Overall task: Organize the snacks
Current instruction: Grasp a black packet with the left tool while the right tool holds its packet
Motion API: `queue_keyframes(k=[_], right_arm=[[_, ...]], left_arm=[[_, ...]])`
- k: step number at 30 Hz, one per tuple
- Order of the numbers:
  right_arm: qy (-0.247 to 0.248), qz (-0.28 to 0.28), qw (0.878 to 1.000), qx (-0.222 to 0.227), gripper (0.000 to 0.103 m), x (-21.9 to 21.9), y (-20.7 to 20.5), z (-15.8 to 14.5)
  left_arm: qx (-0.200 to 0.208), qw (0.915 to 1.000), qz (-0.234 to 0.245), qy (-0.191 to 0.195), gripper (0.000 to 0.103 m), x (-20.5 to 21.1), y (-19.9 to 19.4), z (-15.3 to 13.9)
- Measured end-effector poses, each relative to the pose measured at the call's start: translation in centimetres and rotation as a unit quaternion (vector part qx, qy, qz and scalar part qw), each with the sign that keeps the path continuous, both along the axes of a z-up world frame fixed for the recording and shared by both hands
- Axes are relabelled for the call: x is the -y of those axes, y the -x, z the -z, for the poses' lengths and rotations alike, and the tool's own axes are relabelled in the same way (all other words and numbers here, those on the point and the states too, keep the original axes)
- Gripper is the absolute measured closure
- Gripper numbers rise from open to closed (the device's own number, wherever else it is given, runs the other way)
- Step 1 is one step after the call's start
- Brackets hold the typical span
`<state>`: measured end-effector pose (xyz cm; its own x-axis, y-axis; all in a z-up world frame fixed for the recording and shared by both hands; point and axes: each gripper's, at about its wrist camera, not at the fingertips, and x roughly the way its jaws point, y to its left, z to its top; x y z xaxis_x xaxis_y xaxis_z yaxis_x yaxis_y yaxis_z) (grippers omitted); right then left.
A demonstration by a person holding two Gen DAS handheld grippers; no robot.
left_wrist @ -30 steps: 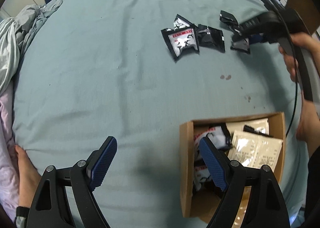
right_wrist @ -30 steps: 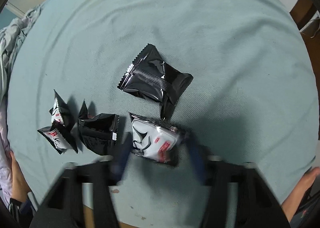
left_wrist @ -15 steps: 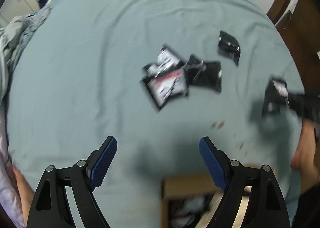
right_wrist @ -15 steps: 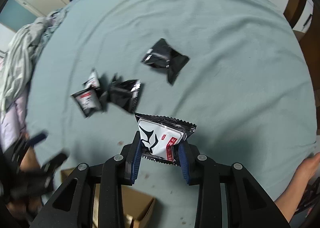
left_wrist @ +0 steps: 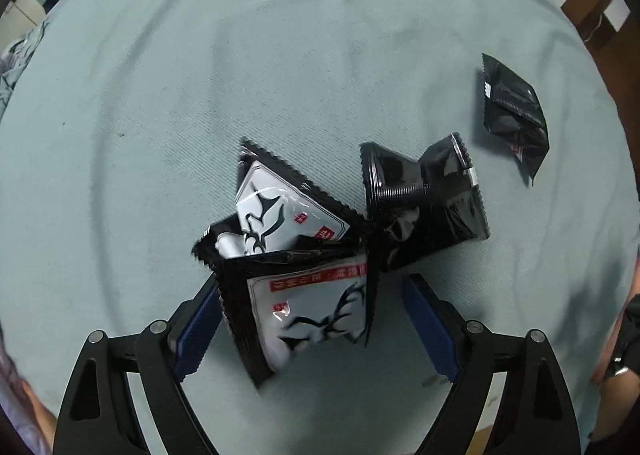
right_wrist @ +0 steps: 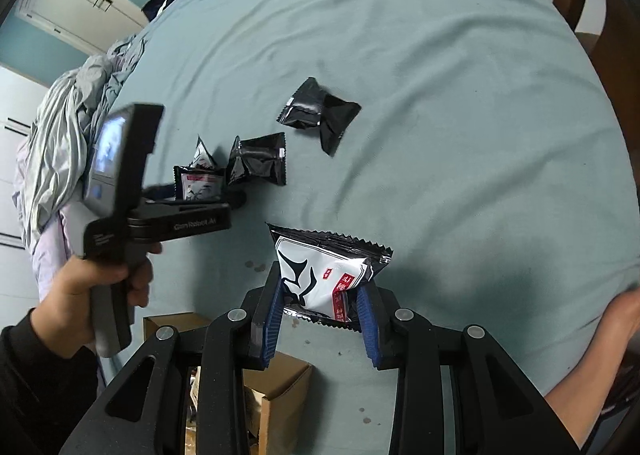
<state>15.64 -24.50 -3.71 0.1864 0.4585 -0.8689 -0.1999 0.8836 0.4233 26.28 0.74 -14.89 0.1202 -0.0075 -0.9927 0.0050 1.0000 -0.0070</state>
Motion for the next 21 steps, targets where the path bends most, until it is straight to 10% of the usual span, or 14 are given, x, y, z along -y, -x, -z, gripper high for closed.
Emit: queue_keyframes(k=[5, 21], right_arm=[[0.011, -0.002, 1.0, 0.0, 0.071, -0.1, 0.4, 0.1], [0.032, -0.017, 0.999, -0.016, 0.071, -1.0, 4.8, -3.2]], left_arm=[[0.014, 0.9996, 0.02, 0.015, 0.077, -0.5, 0.9, -1.6], [0.013, 0.994, 0.098, 0.045, 0.077, 0.2, 13.2, -13.2]])
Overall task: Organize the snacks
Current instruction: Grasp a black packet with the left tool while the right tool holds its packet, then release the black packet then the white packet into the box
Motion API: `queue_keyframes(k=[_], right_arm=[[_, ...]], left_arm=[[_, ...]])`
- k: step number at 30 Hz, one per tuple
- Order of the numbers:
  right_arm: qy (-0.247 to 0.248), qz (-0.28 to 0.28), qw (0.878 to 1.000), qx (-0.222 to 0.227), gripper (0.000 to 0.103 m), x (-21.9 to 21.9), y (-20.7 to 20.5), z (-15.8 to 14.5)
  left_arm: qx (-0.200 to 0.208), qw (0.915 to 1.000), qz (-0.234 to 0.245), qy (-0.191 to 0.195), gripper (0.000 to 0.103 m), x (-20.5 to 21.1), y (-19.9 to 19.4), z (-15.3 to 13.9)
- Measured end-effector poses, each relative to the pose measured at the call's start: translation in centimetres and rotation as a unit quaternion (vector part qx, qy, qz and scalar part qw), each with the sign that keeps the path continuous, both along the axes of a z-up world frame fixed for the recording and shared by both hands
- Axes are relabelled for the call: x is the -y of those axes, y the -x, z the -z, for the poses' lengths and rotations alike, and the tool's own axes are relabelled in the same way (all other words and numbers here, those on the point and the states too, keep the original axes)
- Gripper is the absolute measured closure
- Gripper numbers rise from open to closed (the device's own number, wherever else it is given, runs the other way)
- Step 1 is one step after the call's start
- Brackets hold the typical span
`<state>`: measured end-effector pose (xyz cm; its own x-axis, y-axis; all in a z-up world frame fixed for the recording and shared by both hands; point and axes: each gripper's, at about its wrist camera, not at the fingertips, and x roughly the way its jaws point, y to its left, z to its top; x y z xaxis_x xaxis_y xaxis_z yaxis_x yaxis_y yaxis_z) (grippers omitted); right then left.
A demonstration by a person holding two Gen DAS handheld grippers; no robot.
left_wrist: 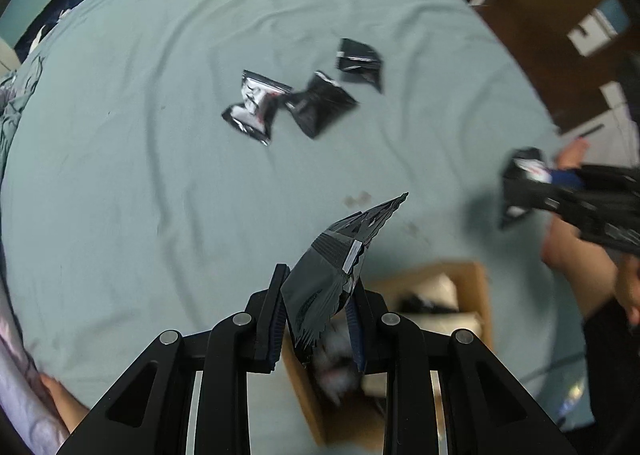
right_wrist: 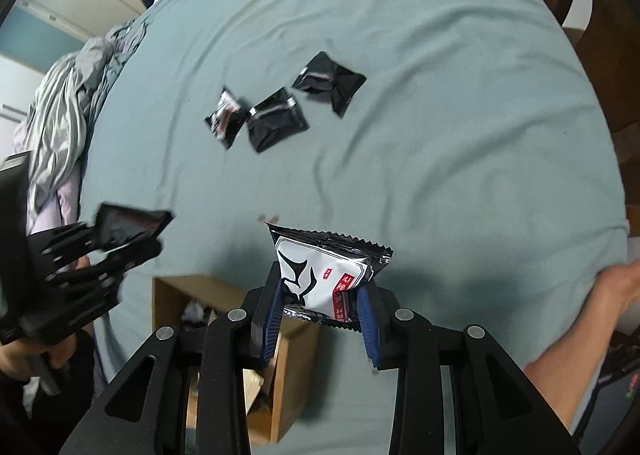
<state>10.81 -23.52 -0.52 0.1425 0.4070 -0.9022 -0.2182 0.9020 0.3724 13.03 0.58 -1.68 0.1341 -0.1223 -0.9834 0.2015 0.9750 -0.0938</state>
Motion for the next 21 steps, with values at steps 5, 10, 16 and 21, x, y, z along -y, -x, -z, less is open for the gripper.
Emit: queue_keyframes(k=[5, 10, 16, 21], right_arm=[[0.029, -0.028, 0.999, 0.003, 0.071, -0.9, 2.8, -1.5], [0.054, -0.035, 0.998, -0.006, 0.071, -1.5, 4.1, -2.4], [0.096, -0.068, 0.993, 0.011, 0.071, -4.4, 5.5, -4.1], [0.115, -0.087, 0.989, 0.033, 0.071, -6.6, 6.7, -6.3]], left_arm=[[0.002, 0.9993, 0.016, 0.032, 0.077, 0.7, 5.4, -3.2], [0.008, 0.9975, 0.039, 0.058, 0.077, 1.1, 10.1, -4.6], [0.029, 0.9973, 0.061, 0.028, 0.077, 2.0, 10.9, -2.9], [0.023, 0.9977, 0.051, 0.039, 0.044, 2.1, 11.3, -2.9]])
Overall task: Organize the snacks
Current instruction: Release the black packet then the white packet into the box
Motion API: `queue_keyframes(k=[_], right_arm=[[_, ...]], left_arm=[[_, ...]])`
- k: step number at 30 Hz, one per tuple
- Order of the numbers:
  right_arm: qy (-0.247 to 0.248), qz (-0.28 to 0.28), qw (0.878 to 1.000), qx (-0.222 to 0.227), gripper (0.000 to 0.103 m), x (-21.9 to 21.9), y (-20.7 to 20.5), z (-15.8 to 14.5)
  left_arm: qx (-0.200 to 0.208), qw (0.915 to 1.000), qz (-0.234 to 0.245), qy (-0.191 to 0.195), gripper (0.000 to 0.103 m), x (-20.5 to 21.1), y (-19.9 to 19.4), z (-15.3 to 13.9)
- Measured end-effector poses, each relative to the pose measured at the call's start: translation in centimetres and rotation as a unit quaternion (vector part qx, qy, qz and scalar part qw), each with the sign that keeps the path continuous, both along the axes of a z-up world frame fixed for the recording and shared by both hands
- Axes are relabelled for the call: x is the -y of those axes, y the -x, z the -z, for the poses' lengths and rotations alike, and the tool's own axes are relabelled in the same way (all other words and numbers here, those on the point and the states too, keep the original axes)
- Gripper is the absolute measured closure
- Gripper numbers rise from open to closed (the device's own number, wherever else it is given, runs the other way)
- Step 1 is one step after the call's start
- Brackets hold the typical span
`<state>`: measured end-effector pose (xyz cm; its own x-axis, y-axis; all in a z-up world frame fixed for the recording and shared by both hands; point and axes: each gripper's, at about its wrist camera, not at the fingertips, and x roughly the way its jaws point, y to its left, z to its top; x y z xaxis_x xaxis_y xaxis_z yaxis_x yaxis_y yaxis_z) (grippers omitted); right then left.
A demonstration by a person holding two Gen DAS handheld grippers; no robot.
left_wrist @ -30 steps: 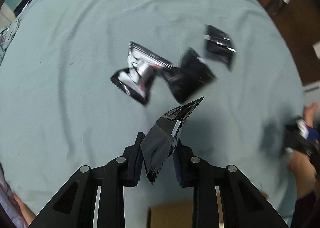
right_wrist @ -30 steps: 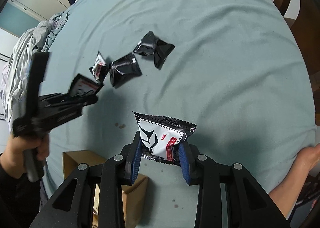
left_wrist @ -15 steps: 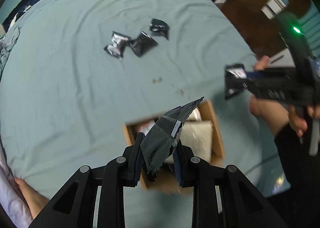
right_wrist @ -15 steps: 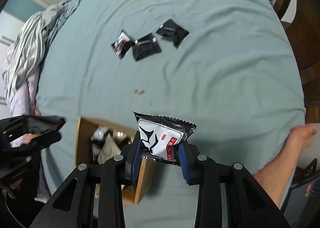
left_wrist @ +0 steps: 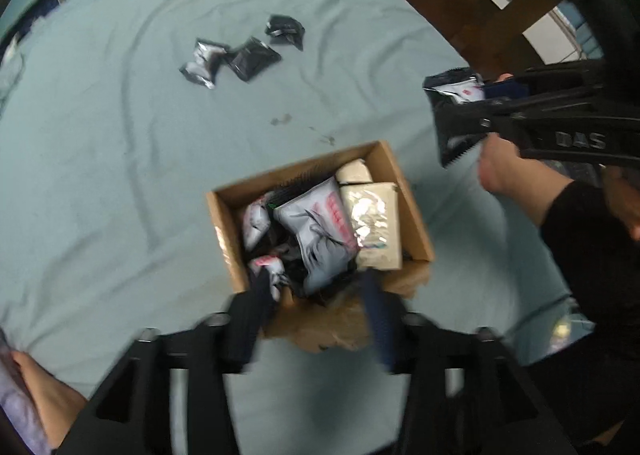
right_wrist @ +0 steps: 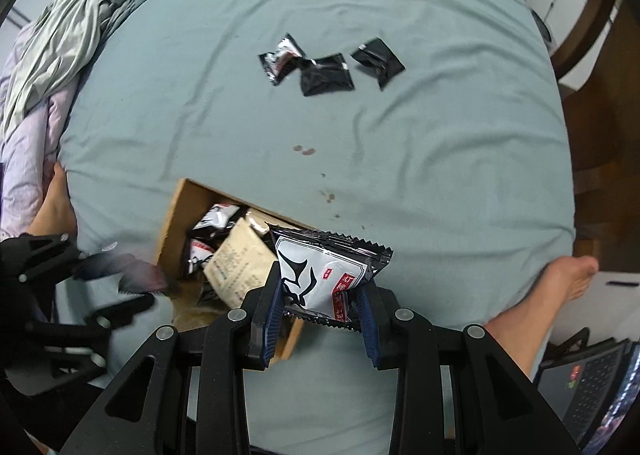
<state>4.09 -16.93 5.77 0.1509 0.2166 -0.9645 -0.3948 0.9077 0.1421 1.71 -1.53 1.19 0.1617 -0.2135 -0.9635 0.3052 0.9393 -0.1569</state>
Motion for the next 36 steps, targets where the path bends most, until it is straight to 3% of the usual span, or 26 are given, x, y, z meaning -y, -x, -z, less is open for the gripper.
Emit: queue_keyframes(k=[3, 7, 9, 13, 17, 21, 23, 24, 36], right_arm=[[-0.001, -0.004, 1.0, 0.006, 0.071, -0.6, 0.6, -0.9], [-0.029, -0.006, 1.0, -0.011, 0.071, -0.8, 1.2, -1.7], [-0.031, -0.013, 0.999, -0.014, 0.071, -0.8, 1.4, -1.9], [-0.028, -0.04, 0.998, -0.025, 0.071, -1.7, 1.8, -1.5], [-0.025, -0.054, 0.997, -0.055, 0.07, -2.3, 1.7, -0.2], [-0.054, -0.028, 0.994, -0.094, 0.061, -1.7, 0.5, 0.8], [-0.058, -0.005, 0.994, -0.09, 0.038, -1.0, -0.3, 0.8], [-0.06, 0.003, 0.994, -0.088, 0.035, -0.7, -0.4, 0.8], [-0.071, 0.113, 0.987, -0.094, 0.034, 3.1, -2.0, 0.8]], left_arm=[[0.025, 0.9987, -0.016, -0.042, 0.041, -0.5, -0.5, 0.0], [0.008, 0.9951, -0.095, -0.026, 0.032, -3.3, -1.2, 0.8], [0.025, 0.9917, -0.118, -0.046, 0.027, -4.3, -1.2, 0.8], [0.058, 0.9864, -0.114, -0.103, 0.021, -5.0, -1.1, 0.8], [0.055, 0.9852, -0.121, -0.108, 0.021, -5.6, -1.2, 0.9], [0.055, 0.9855, -0.116, -0.11, 0.021, -5.5, -1.2, 0.9], [0.053, 0.9855, -0.115, -0.113, 0.021, -5.3, -1.2, 1.0], [0.051, 0.9857, -0.115, -0.112, 0.02, -5.3, -1.1, 1.1], [0.045, 0.986, -0.106, -0.12, 0.02, -4.8, -0.9, 1.7]])
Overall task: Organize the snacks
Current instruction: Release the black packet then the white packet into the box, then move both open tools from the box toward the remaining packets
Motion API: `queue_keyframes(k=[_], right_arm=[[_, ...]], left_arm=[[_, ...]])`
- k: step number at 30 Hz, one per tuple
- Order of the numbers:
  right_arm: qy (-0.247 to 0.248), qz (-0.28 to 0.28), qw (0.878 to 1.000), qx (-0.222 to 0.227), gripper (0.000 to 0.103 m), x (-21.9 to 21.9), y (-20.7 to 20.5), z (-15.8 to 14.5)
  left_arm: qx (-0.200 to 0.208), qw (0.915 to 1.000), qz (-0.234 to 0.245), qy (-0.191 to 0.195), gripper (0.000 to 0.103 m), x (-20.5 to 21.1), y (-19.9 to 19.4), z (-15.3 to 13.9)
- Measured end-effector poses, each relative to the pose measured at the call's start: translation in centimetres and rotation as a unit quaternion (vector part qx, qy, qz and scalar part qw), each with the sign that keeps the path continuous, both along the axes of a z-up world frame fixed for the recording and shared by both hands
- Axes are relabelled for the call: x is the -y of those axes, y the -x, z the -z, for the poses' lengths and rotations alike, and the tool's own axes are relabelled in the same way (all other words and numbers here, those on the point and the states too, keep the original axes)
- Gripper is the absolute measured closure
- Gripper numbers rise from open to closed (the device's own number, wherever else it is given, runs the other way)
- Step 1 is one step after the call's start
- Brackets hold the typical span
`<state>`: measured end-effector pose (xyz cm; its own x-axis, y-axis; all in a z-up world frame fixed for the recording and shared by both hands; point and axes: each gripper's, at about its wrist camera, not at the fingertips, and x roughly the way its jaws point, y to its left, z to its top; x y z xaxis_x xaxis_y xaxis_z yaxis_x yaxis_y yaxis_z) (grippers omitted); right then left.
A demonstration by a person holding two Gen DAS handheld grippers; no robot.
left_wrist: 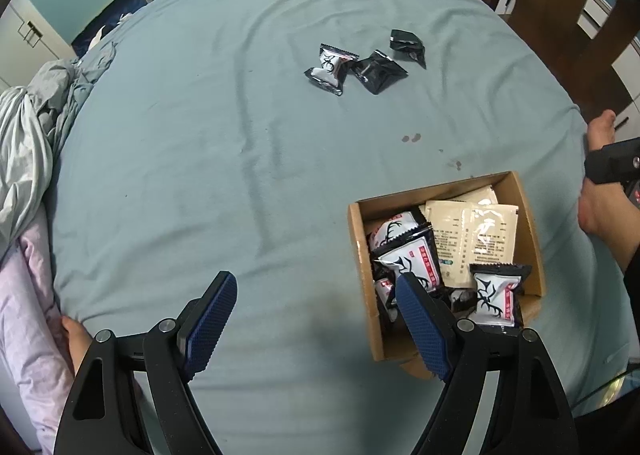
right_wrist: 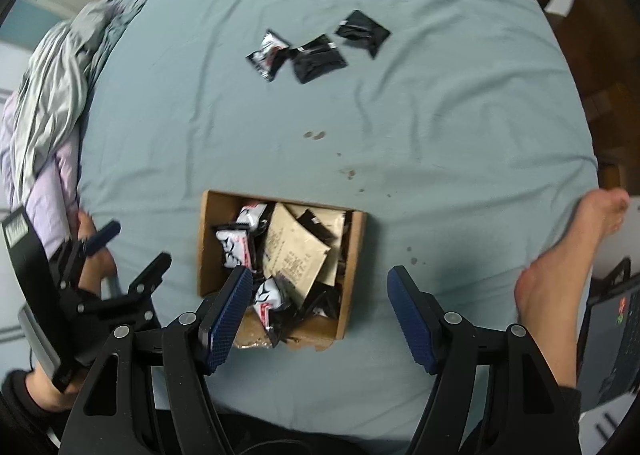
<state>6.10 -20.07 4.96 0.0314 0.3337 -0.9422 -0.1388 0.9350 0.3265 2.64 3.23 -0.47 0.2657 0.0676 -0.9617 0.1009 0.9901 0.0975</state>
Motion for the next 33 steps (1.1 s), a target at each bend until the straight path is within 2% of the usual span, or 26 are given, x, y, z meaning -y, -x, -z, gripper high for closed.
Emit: queue_keyframes(k=[2, 4, 7, 9, 13, 19, 25, 30, 33], right_arm=[[-0.001, 0.006, 1.0, -0.003, 0.034, 0.3, 0.1, 0.0], [-0.002, 0.009, 1.0, -0.002, 0.034, 0.4, -0.1, -0.1], [-0.001, 0.008, 1.0, 0.001, 0.034, 0.1, -0.4, 0.1], [-0.005, 0.004, 1.0, -0.001, 0.034, -0.3, -0.6, 0.5], [-0.014, -0.002, 1.0, -0.003, 0.034, -0.7, -1.3, 1.4], [-0.024, 0.007, 1.0, 0.0, 0.034, -0.3, -2.8, 2.5], [-0.021, 0.053, 0.998, -0.005, 0.034, 1.4, -4.9, 4.9], [-0.01, 0.087, 0.996, -0.016, 0.034, 2.3, -6.6, 7.2], [-0.008, 0.088, 0.996, 0.001, 0.034, 2.4, -8.0, 7.8]], left_arm=[[0.006, 1.0, -0.006, -0.005, 0.02, -0.2, 0.0, -0.2], [0.039, 0.9987, -0.029, -0.018, 0.02, -0.7, 0.1, -1.2], [0.071, 0.9961, -0.052, -0.014, 0.02, -1.5, 0.1, -2.5], [0.078, 0.9945, -0.069, -0.014, 0.02, -2.1, 0.0, -2.9], [0.07, 0.994, -0.084, -0.009, 0.02, -2.5, -0.3, -2.4], [0.041, 0.9959, -0.078, -0.017, 0.02, -1.6, -0.7, -0.4], [0.029, 0.9975, -0.056, -0.034, 0.02, 0.5, -1.2, 1.2], [0.026, 0.9983, -0.044, -0.029, 0.02, 1.9, -1.7, 1.5], [0.018, 0.999, -0.034, -0.023, 0.02, 2.2, -1.5, 1.5]])
